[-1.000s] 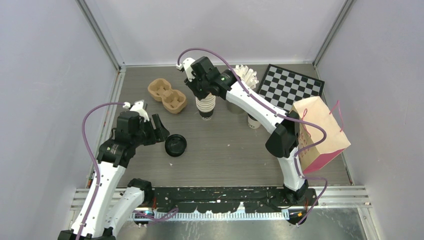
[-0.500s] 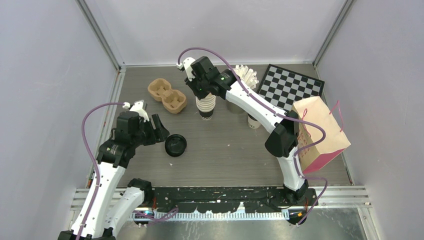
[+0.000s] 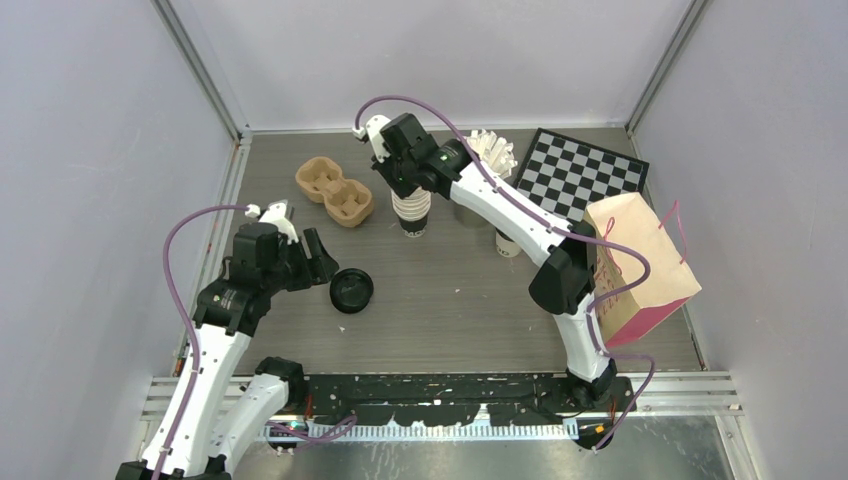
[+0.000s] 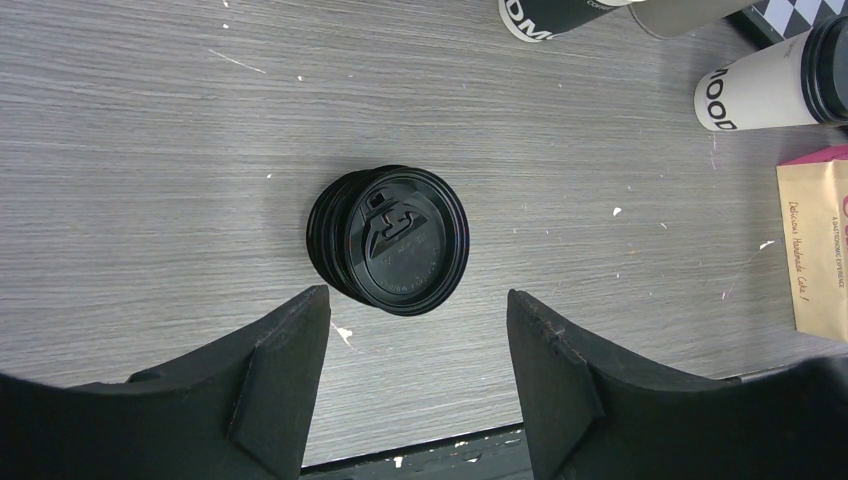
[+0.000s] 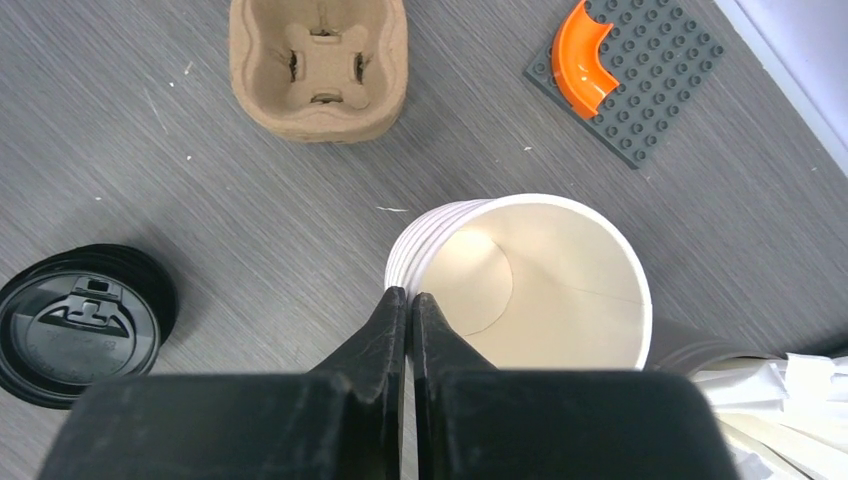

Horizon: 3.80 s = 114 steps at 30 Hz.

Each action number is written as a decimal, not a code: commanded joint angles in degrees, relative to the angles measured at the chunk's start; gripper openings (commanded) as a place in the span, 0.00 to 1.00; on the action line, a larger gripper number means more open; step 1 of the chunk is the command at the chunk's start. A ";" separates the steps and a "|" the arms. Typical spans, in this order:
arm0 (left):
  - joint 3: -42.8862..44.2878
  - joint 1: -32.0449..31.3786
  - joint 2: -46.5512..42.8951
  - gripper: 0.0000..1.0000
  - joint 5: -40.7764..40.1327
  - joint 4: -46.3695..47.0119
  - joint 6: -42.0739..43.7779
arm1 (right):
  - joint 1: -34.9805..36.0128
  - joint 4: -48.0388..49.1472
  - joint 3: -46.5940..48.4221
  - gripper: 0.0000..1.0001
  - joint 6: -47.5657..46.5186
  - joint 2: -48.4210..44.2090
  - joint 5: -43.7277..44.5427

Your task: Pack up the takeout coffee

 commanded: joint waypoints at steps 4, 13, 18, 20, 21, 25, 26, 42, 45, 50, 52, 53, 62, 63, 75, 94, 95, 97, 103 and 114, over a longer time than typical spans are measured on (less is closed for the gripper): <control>0.15 0.16 -0.36 0.67 -0.98 0.95 1.22 | 2.67 0.21 2.58 0.00 -3.37 -2.35 6.38; 0.14 0.21 -0.67 0.66 -1.43 1.06 1.12 | 4.07 1.83 1.15 0.00 -5.06 -4.22 10.19; 0.15 0.21 -0.53 0.66 -1.43 0.92 1.13 | 4.25 3.32 0.02 0.00 -5.24 -6.28 10.43; 0.15 0.21 -0.63 0.66 -1.45 0.99 1.14 | 4.41 3.22 0.02 0.00 -5.54 -6.85 10.39; 0.15 0.17 -0.70 0.66 -1.49 1.03 1.13 | 4.45 3.17 0.02 0.00 -5.67 -7.12 10.42; 0.15 0.21 -0.55 0.66 -1.49 1.04 1.13 | 4.61 3.23 -0.31 0.00 -6.07 -8.04 10.68; 0.15 0.21 -0.47 0.66 -1.45 1.04 1.13 | 4.65 3.24 -0.33 0.00 -6.15 -8.21 10.69; 0.23 0.21 -0.01 0.66 -2.47 0.78 0.70 | 6.98 -0.63 4.50 0.00 -9.14 -13.78 13.37; 0.15 0.21 0.14 0.66 -2.73 0.77 0.51 | 8.21 -0.78 2.50 0.00 -8.93 -16.26 14.27; 0.06 0.20 1.02 0.66 -3.18 0.60 0.20 | 11.23 -0.88 -2.64 0.00 -7.63 -21.35 17.01; 0.06 0.23 1.59 0.66 -3.15 0.52 0.01 | 12.38 -0.89 -5.96 0.00 -6.14 -23.88 17.77; -0.01 0.19 1.93 0.66 -3.00 0.57 -0.20 | 12.90 -0.74 -8.06 0.00 -5.03 -25.36 18.19; -0.44 0.19 10.19 0.61 -1.44 -0.10 -4.06 | 15.31 5.73 -34.85 0.00 7.16 -40.21 18.63; -0.58 0.18 12.02 0.60 -0.73 -0.06 -4.59 | 15.54 6.67 -38.17 0.00 7.95 -41.51 18.61; -6.42 0.12 19.17 0.43 0.40 6.76 -9.37 | 20.22 14.29 -62.82 0.01 16.83 -47.74 18.89; -7.55 0.03 17.66 0.12 1.54 8.03 -9.69 | 23.21 25.61 -72.49 0.05 18.59 -45.58 21.35; -7.51 0.03 17.51 0.10 1.66 7.98 -9.69 | 23.44 26.25 -72.49 0.06 18.64 -45.01 21.21; -7.21 0.03 17.32 0.07 1.81 7.81 -9.69 | 23.86 27.53 -72.34 0.08 18.65 -43.79 21.24; -6.07 0.03 16.73 0.00 2.26 6.59 -9.51 | 24.60 28.44 -70.64 0.18 18.24 -40.23 21.50; -4.63 0.03 12.57 0.00 6.25 5.47 -10.37 | 24.69 25.83 -67.77 0.67 19.20 -46.42 18.91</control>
